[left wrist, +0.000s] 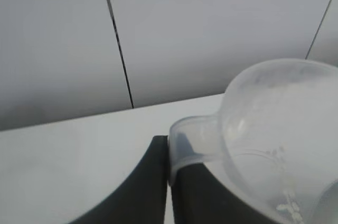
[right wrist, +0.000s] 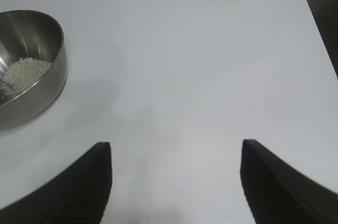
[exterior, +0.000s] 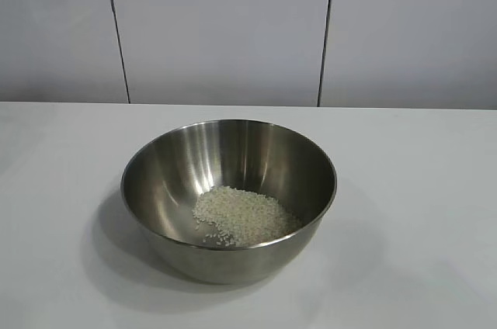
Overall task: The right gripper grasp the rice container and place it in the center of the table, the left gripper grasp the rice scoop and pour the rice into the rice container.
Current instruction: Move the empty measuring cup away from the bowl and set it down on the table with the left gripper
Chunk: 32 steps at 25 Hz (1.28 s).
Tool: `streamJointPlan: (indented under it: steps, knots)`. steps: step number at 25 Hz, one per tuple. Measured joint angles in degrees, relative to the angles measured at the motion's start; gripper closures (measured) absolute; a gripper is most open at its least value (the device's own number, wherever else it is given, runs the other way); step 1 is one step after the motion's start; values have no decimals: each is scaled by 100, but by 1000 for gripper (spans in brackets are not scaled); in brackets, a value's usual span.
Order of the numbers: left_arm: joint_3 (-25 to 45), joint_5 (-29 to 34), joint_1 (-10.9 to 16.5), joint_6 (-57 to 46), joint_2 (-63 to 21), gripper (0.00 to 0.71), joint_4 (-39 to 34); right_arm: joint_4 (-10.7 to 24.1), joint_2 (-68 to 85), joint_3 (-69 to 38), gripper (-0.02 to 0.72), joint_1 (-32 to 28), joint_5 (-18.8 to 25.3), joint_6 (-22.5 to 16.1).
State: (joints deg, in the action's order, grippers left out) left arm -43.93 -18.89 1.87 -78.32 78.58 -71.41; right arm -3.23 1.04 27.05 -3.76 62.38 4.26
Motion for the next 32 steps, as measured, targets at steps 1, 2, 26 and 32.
streamJointPlan:
  steps: [1, 2, 26, 32]
  knots:
    - [42, -198, 24, 316, 0, 704, 221, 0, 0, 0, 231, 0, 0, 0]
    - [84, -397, 25, 705, 0, 704, 415, 0, 0, 0, 231, 0, 0, 0]
    - [2775, -2941, 25, 7170, 463, 704, 4740, 0, 0, 0, 231, 0, -17, 0]
    - [2775, -4186, 25, 7354, 1966, 704, 5063, 0, 0, 0, 231, 0, -17, 0]
